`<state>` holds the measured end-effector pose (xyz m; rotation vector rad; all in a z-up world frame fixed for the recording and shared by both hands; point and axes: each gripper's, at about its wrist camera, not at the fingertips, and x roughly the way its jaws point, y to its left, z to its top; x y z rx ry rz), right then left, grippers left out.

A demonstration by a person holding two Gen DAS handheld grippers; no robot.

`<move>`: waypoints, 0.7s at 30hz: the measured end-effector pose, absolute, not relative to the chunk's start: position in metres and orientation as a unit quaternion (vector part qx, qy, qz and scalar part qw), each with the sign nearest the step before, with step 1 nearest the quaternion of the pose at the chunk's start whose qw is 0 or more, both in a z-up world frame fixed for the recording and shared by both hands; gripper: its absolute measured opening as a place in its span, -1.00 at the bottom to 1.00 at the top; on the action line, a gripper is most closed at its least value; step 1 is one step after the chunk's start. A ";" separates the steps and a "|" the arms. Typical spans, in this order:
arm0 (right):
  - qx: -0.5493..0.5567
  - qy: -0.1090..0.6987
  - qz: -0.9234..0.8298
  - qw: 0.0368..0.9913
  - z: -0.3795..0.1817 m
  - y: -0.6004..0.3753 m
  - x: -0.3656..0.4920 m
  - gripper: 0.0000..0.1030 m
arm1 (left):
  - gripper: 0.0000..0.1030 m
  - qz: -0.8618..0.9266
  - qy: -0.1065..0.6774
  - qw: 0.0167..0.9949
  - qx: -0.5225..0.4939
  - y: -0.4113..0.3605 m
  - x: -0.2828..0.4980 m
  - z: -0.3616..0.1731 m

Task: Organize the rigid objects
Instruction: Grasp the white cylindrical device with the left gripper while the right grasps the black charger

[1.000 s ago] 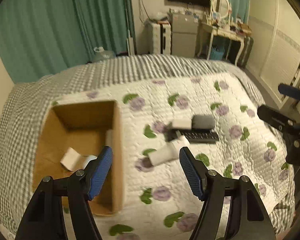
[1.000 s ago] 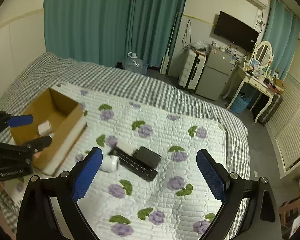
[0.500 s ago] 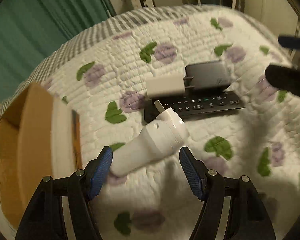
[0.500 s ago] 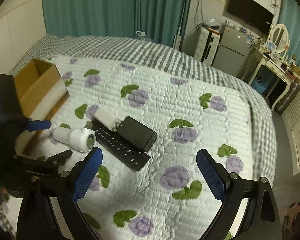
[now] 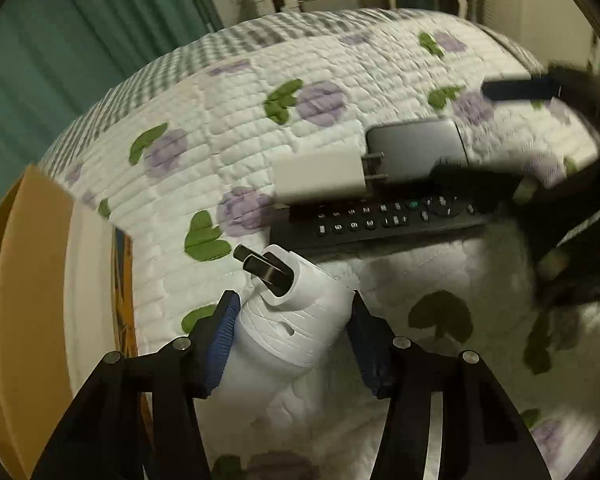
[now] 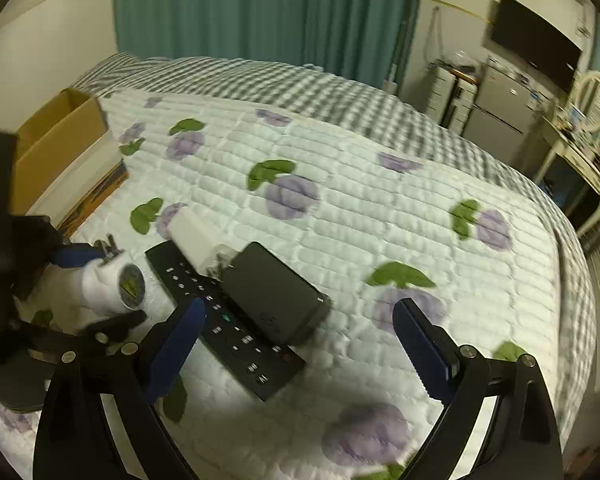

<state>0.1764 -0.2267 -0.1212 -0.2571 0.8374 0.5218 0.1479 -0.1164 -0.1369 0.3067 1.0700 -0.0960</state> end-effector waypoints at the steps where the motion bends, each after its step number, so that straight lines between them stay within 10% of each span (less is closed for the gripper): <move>1: -0.131 0.401 0.250 0.871 -0.124 -0.224 0.177 0.85 | 0.04 -0.043 0.509 0.850 0.132 -0.115 0.149 -0.133; 21: -0.178 0.429 0.266 0.845 -0.161 -0.196 0.215 0.28 | 0.04 0.005 0.518 0.853 0.062 -0.099 0.182 -0.124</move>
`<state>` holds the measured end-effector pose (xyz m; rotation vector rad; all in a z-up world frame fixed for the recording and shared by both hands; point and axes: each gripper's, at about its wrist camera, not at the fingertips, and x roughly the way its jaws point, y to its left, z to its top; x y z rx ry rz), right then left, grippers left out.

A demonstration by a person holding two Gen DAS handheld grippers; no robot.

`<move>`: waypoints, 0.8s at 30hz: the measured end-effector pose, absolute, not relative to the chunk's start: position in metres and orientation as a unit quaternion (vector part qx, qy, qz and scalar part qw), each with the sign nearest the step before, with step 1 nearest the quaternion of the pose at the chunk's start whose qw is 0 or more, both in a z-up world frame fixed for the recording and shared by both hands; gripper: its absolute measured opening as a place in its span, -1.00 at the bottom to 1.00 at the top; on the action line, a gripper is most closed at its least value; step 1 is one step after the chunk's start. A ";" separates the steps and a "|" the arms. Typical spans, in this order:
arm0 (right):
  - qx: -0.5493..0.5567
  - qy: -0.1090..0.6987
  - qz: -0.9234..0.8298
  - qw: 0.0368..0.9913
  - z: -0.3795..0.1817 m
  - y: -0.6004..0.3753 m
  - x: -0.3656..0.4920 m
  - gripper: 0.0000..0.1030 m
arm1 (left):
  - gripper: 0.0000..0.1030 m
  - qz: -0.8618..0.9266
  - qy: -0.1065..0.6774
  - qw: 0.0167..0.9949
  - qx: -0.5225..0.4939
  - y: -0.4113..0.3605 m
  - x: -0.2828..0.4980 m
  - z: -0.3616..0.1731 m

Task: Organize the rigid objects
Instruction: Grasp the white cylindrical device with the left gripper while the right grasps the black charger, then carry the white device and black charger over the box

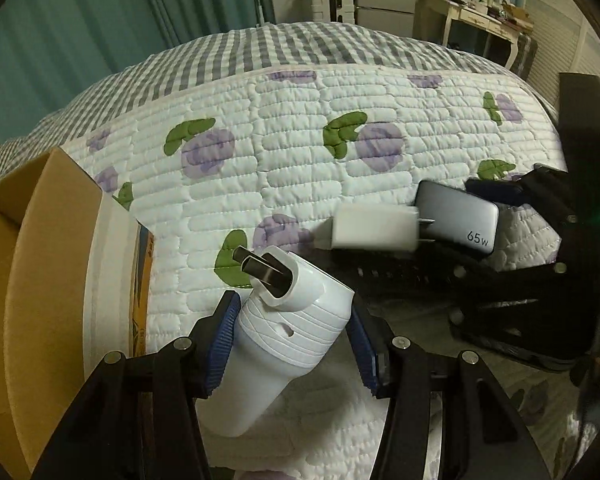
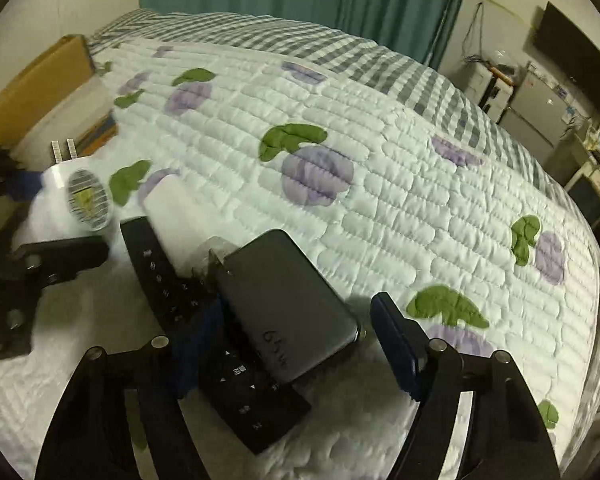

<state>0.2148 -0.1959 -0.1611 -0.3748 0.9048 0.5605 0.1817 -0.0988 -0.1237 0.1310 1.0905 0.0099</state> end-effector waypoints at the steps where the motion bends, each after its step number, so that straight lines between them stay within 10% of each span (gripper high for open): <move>1: -0.181 0.435 0.262 0.842 -0.164 -0.192 0.216 0.09 | 0.04 0.004 0.519 0.853 0.063 -0.099 0.181 -0.124; 24: -0.185 0.364 0.199 0.891 0.053 -0.210 0.106 -0.14 | 0.04 -0.041 0.418 0.907 0.010 -0.060 0.107 0.046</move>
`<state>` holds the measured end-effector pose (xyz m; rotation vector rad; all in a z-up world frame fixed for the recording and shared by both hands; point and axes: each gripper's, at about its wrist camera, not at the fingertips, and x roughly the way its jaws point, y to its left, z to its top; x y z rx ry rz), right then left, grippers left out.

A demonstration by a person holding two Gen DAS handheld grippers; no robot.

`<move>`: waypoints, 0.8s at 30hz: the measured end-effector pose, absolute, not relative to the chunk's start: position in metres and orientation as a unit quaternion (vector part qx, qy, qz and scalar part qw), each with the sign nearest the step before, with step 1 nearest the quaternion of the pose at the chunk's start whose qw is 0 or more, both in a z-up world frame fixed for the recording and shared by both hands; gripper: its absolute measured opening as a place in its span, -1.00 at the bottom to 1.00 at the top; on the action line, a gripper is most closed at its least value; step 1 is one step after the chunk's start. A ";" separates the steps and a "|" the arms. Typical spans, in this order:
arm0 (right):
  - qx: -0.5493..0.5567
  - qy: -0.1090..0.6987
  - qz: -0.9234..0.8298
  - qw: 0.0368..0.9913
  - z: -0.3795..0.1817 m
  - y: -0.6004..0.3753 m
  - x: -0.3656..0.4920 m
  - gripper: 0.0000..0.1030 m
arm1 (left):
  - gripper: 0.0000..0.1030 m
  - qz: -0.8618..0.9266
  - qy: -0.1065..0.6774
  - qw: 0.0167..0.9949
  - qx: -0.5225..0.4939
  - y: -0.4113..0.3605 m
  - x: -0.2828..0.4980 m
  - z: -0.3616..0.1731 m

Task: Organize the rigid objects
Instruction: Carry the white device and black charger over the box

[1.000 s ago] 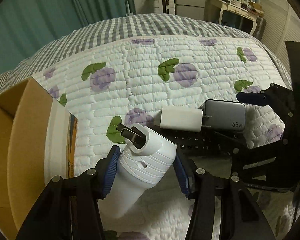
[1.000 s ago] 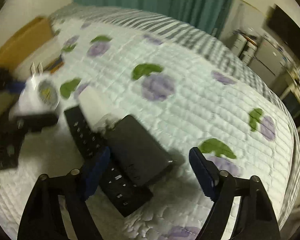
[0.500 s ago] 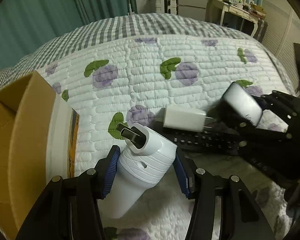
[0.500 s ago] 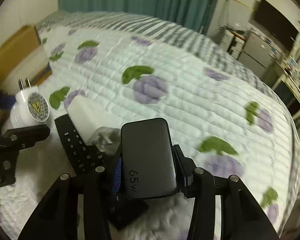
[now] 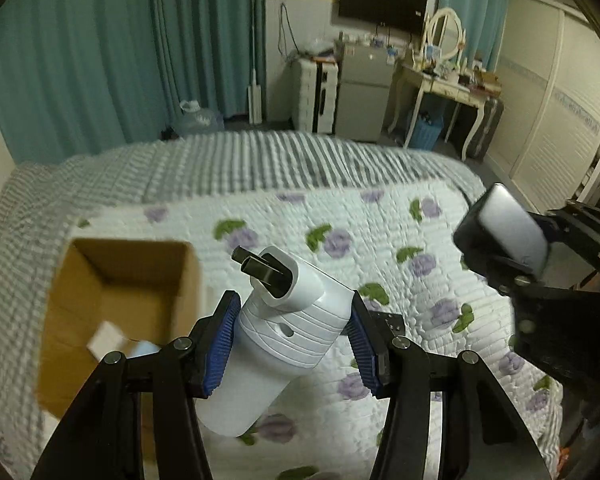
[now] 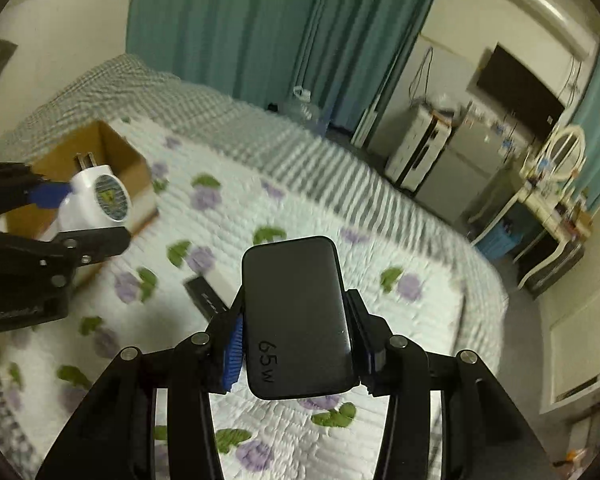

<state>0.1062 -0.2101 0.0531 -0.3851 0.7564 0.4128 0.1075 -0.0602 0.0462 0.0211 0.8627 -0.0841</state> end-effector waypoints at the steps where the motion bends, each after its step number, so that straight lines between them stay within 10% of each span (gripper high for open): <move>1: -0.180 0.361 0.204 0.892 0.069 -0.205 0.099 -0.14 | 0.04 -0.038 0.414 0.909 0.013 -0.054 0.104 0.054; 11: -0.187 0.317 0.257 0.893 0.146 -0.093 0.052 -0.14 | 0.04 0.019 0.388 0.921 0.019 0.058 0.073 0.086; 24: -0.169 0.366 0.285 0.870 0.065 0.032 0.087 -0.14 | 0.04 -0.003 0.451 0.892 -0.019 0.131 0.102 -0.014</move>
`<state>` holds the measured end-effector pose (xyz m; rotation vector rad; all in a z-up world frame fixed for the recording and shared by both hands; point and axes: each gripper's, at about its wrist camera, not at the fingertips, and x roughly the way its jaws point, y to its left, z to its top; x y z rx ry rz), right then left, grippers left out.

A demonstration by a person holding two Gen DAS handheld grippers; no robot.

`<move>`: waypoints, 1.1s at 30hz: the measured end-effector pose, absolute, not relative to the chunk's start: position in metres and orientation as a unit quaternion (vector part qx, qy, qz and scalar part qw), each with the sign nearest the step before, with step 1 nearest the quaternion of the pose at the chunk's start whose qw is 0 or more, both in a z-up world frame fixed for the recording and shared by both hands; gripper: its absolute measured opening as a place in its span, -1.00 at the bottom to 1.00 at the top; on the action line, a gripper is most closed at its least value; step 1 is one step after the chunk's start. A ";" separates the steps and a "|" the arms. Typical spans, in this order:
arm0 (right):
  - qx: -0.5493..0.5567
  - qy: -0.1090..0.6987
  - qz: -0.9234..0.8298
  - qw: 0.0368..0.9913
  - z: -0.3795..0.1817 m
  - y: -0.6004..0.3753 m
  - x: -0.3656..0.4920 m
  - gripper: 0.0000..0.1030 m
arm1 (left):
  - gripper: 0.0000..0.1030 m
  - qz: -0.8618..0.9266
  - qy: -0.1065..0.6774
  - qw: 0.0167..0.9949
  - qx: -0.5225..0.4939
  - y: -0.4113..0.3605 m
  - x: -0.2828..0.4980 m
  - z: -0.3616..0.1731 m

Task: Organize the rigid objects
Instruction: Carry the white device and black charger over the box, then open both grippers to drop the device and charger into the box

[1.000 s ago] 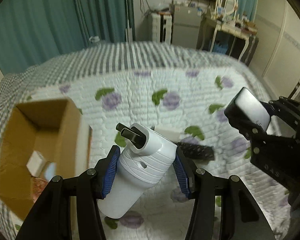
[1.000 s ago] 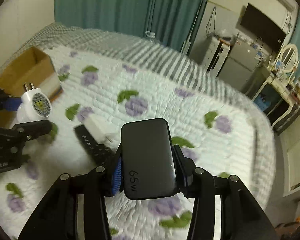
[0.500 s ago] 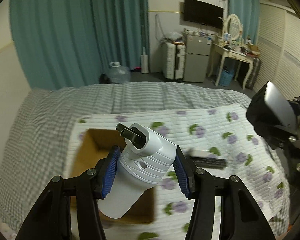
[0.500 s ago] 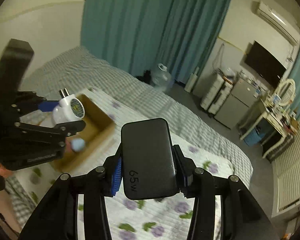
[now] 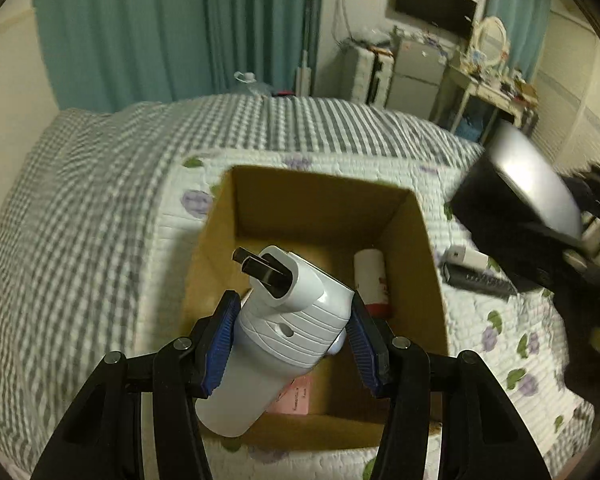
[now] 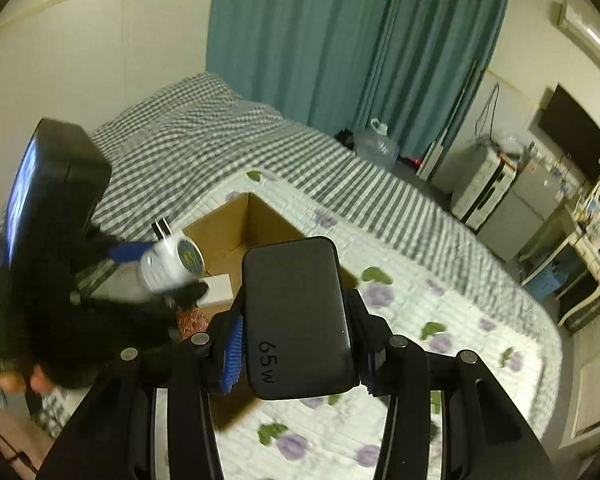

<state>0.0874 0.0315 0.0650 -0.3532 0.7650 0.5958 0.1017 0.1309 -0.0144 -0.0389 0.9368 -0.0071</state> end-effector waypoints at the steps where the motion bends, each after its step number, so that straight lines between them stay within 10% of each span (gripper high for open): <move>1: -0.163 0.374 0.287 0.866 0.057 0.036 0.096 -0.14 | 0.04 -0.004 0.454 0.891 -0.020 0.131 0.103 -0.018; 23: -0.131 0.413 0.278 0.857 -0.014 0.064 0.160 -0.18 | 0.24 -0.025 0.487 0.873 0.003 0.123 0.110 -0.059; 33: -0.132 0.362 0.224 0.895 0.069 -0.009 0.134 0.28 | 0.29 -0.013 0.450 0.893 -0.006 0.104 0.087 0.003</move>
